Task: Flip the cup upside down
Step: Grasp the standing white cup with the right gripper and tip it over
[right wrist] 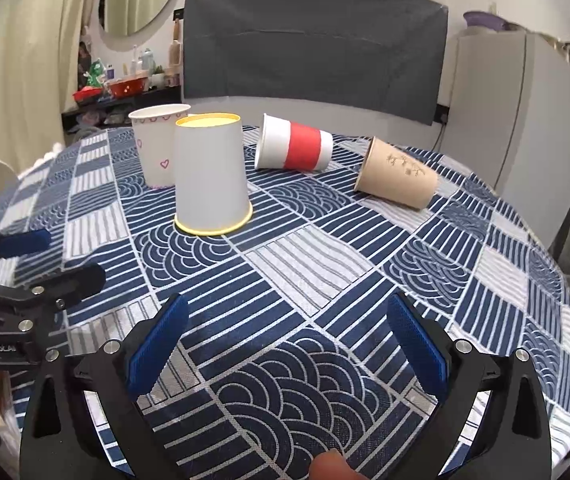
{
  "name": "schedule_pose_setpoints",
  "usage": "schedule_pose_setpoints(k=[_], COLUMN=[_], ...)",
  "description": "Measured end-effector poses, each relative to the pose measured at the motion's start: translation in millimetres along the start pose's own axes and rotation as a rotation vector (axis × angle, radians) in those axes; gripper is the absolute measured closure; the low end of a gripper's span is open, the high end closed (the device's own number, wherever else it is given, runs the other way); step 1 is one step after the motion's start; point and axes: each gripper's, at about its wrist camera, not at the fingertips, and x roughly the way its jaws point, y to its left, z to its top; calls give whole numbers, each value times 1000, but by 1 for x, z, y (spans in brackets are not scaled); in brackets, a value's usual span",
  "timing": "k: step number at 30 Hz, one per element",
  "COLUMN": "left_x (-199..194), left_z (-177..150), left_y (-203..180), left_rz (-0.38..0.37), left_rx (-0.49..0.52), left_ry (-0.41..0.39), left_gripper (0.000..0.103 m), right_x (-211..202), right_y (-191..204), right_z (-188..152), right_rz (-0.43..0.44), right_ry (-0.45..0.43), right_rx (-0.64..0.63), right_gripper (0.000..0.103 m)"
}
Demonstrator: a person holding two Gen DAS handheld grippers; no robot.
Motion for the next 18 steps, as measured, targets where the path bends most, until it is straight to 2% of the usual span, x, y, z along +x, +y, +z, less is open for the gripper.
schedule_pose_setpoints(k=[2, 5, 7, 9, 11, 14, 16, 18], left_x=[0, 0, -7, -13, -17, -24, -32, -37], left_z=[0, 0, -1, -1, 1, 6, 11, 14], left_y=[1, 1, 2, -1, -1, 8, 16, 22], left_rz=[-2, -4, 0, 31, 71, 77, 111, 139], left_rx=[-6, -10, -12, 3, 14, 1, -11, -17], left_ry=[2, -4, -53, -96, -107, -113, -143, -166], left_gripper=[6, 6, 6, 6, 6, 6, 6, 6], right_x=[3, 3, -1, -5, -7, -6, 5, 31], right_y=[-6, -11, -13, -19, -25, -33, -28, -13], right_z=[1, 1, 1, 5, 15, 43, 64, 85], right_rz=[36, 42, 46, 33, 40, 141, 201, 266], right_ry=[17, 15, -15, -47, -42, -30, -2, 86], right_rx=[30, 68, 77, 108, 136, 187, 183, 116], right_gripper=[8, 8, 8, 8, 8, 8, 8, 8])
